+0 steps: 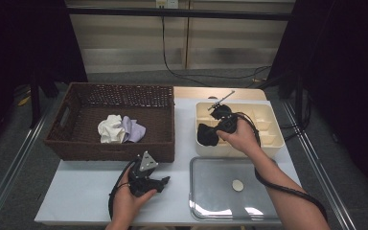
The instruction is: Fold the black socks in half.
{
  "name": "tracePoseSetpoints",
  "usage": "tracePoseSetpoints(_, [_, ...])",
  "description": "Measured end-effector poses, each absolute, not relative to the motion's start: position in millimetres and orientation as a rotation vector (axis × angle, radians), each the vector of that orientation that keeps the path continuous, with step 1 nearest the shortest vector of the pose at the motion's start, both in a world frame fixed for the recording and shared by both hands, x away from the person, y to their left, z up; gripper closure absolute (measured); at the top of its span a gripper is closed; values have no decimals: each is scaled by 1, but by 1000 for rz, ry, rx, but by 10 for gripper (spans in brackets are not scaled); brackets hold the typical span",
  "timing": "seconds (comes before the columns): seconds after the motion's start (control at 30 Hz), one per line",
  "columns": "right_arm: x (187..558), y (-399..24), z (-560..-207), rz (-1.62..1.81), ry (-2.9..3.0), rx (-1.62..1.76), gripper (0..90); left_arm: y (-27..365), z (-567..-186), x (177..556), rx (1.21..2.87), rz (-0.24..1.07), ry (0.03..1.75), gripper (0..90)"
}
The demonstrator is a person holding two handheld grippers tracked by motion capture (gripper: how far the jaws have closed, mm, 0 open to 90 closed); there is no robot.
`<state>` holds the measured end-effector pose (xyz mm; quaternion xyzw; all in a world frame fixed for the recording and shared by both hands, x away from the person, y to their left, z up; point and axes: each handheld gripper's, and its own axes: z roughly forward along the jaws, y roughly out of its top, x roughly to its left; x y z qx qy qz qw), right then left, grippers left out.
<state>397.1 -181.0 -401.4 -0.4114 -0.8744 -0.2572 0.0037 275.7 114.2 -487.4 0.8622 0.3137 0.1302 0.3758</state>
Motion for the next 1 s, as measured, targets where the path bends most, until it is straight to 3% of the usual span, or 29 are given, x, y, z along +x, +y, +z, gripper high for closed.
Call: tracePoseSetpoints(1.0, [396, -164, -438, -712, -2724, -1208, 900, 114, -488, 275, 2202, 334, 804, 252])
